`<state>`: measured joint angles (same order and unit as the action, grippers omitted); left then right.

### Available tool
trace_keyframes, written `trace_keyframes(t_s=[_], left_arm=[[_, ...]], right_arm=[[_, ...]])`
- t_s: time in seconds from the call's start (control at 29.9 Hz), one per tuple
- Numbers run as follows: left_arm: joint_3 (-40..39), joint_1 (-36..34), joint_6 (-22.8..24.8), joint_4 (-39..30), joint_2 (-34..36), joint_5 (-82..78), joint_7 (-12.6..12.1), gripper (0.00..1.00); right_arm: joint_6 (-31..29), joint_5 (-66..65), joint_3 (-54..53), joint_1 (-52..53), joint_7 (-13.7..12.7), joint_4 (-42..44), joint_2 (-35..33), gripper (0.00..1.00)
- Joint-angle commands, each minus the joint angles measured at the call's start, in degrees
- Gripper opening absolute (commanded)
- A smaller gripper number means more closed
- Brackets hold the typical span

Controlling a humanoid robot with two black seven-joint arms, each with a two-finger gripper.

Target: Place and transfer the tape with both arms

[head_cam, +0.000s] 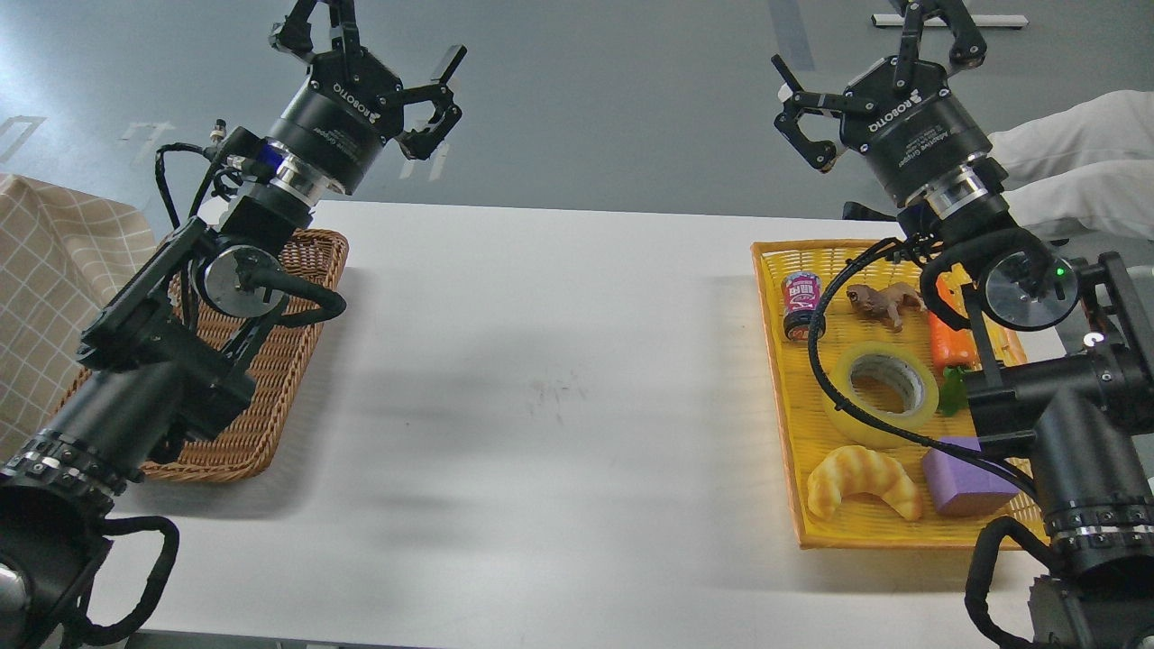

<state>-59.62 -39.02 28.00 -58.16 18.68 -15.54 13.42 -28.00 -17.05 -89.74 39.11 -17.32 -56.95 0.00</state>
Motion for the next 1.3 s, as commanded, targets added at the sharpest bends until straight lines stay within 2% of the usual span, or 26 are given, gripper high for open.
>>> trace_keyframes(t_s=[0.0,1.27], left_arm=[[0.03,0.00,0.00,-0.02,-0.22,0.07,0.12,0.98],[0.82,0.00,0.00,-0.55,-0.48,-0.02,0.64,0.98]], right_arm=[[0.00,0.00,0.00,0.00,0.00,-0.09,0.00,1.00],[0.00,0.26,0.00,0.26,0.00,-0.97,0.00,1.00]])
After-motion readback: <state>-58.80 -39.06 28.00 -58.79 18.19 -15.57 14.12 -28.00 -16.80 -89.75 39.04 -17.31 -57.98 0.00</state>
